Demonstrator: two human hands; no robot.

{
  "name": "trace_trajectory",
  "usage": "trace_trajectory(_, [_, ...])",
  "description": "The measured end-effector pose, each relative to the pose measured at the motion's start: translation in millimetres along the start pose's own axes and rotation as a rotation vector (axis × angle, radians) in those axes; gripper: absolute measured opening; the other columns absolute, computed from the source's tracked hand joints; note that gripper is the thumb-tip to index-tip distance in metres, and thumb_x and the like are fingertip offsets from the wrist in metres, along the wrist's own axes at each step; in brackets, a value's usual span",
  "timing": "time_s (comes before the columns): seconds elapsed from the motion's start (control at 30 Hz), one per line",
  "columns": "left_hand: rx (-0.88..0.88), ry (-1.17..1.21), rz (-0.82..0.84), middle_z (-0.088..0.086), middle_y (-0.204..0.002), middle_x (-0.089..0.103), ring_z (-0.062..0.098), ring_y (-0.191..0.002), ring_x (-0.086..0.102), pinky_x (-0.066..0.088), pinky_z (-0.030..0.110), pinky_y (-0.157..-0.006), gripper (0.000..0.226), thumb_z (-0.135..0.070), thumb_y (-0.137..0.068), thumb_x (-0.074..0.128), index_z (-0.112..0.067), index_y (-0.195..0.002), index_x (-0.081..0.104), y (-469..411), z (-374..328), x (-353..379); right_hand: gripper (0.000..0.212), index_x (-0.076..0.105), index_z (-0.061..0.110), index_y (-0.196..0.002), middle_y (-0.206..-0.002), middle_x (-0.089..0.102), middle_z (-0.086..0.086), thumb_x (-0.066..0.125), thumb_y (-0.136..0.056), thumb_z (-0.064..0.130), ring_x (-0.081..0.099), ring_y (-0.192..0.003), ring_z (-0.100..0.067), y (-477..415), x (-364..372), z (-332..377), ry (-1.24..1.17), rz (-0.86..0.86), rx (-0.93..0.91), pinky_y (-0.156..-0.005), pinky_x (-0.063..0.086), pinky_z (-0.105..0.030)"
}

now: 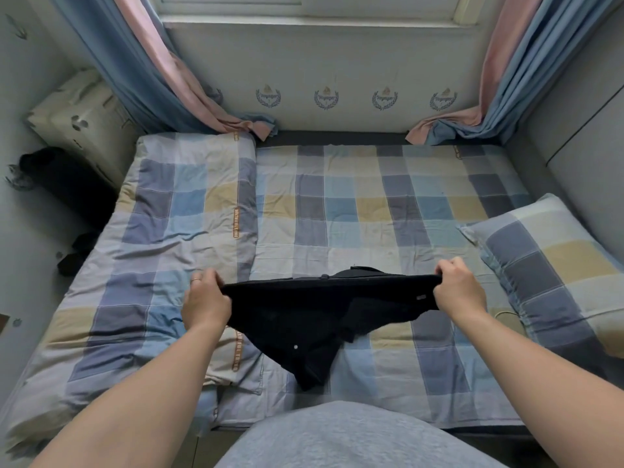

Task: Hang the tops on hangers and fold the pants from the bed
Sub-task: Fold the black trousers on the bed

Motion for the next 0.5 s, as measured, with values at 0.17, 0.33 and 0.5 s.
trace_trajectory(0.17, [-0.365,0.24,0.04,0.02,-0.115,0.06,0.035,-0.091,0.054,0.047,0.04,-0.081,0.027,-0.002,-0.085,0.057,-0.013,-0.106,0.044,3,30,16,0.024,0.045,0.015,-0.093,-0.091,0.052,-0.008,0.045,-0.082,-0.007,0.053,-0.08,-0.032,0,11,-14,-0.066,0.051,0.164,-0.066,0.043,-0.037])
trace_trajectory(0.33, [-0.914,0.934,0.164,0.025,-0.116,0.061,0.037,-0.086,0.064,0.053,0.053,-0.083,0.042,0.009,-0.093,0.031,0.002,-0.128,0.054,4,28,27,0.022,0.05,0.018,-0.083,-0.095,0.059,-0.012,0.039,-0.084,-0.002,0.061,-0.081,-0.034,5,22,-24,-0.003,0.168,0.22,-0.074,0.054,-0.04])
trace_trajectory(0.5, [-0.905,1.089,0.204,0.017,-0.091,0.056,0.021,-0.059,0.049,0.052,0.046,-0.083,0.046,0.005,-0.098,0.02,-0.013,-0.128,0.049,-3,16,19,0.059,0.07,0.024,-0.113,-0.116,0.066,-0.012,0.039,-0.078,-0.011,0.058,-0.104,-0.036,8,31,-28,-0.229,0.234,0.198,-0.076,0.045,-0.034])
Point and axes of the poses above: each hand's wrist, its own y-axis away from the middle knuckle, its own x-axis out of the palm, z = x × y, the point moved 1 cm from there along -y, towards the middle knuckle
